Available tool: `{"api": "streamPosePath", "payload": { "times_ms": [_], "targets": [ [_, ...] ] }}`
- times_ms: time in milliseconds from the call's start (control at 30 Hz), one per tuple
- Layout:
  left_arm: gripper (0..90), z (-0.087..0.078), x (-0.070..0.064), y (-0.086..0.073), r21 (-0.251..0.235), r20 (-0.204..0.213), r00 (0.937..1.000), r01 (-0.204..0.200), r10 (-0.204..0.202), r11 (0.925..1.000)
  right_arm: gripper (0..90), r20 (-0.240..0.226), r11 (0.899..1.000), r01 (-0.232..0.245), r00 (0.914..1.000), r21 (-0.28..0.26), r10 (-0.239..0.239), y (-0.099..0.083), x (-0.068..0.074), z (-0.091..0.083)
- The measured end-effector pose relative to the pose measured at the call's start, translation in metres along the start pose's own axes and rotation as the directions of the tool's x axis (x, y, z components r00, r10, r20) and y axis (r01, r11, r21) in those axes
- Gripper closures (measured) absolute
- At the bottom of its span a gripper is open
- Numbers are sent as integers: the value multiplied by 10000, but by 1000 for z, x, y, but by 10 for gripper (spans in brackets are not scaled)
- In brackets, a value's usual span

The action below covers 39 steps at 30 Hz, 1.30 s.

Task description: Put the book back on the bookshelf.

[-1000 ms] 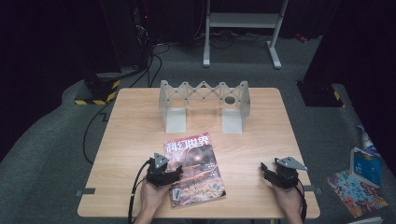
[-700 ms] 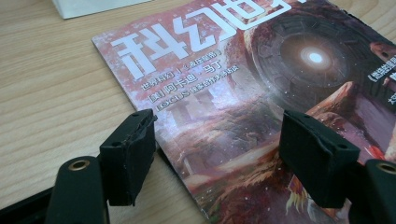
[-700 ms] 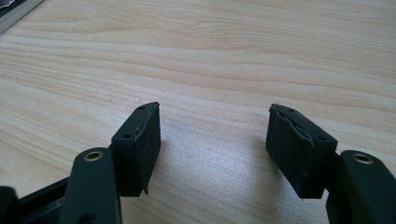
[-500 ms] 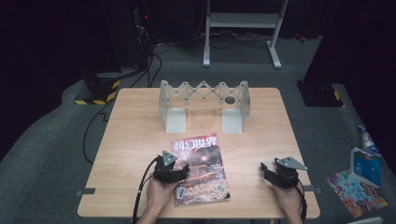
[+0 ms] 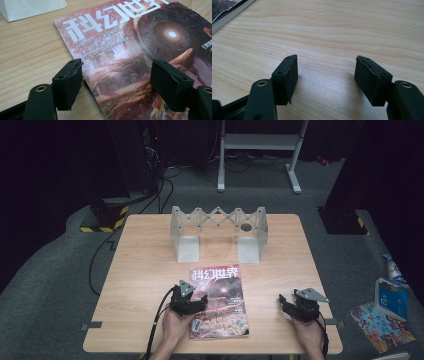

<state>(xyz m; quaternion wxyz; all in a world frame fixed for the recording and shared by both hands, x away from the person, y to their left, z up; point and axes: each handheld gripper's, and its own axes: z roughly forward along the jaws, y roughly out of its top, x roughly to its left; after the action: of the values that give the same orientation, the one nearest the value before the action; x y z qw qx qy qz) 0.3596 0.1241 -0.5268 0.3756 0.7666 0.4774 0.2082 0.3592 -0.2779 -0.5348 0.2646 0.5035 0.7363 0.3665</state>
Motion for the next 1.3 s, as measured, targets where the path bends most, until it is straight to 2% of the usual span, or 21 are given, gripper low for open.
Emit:
{"api": "streamPosePath", "payload": {
  "times_ms": [333,467,533,600,700,767,867,967,1133,1233,1300],
  "targets": [
    [257,11,-4,7,-113,435,9987,-257,262,9996,361,-51,10000,-16,10000,45,16,1,0,1],
    [248,12,-1,6,-220,664,9973,-310,324,9993,419,-313,9998,136,9994,164,-131,3,-1,1],
    [241,13,1,5,-219,816,9964,-193,211,9996,457,-335,9994,156,9993,309,-146,6,0,0],
    [238,13,3,4,-249,886,9959,-140,162,9996,488,-351,9986,-18,9994,526,36,9,1,-1],
    [278,11,7,4,-220,924,9957,-60,80,9997,513,-908,9962,-283,9952,825,358,14,4,0],
    [286,10,9,3,-254,892,9960,99,-76,9996,533,-1334,9934,-425,9894,1061,566,18,9,2],
    [287,10,10,3,-273,821,9966,49,-26,9996,556,-1789,9929,-291,9826,1152,496,27,20,3],
    [286,10,9,3,-304,790,9968,100,-75,9995,566,-2074,9904,-215,9770,1363,498,36,31,5],
    [285,10,9,2,-317,799,9968,118,-92,9994,532,-2387,9841,248,9709,1761,183,50,50,14],
    [284,10,8,2,-320,800,9967,129,-103,9994,506,-2609,9819,260,9651,1876,243,58,58,17],
    [285,10,9,2,-311,815,9966,102,-76,9995,487,-2637,9798,221,9641,1989,318,64,64,20]
  ]
}}
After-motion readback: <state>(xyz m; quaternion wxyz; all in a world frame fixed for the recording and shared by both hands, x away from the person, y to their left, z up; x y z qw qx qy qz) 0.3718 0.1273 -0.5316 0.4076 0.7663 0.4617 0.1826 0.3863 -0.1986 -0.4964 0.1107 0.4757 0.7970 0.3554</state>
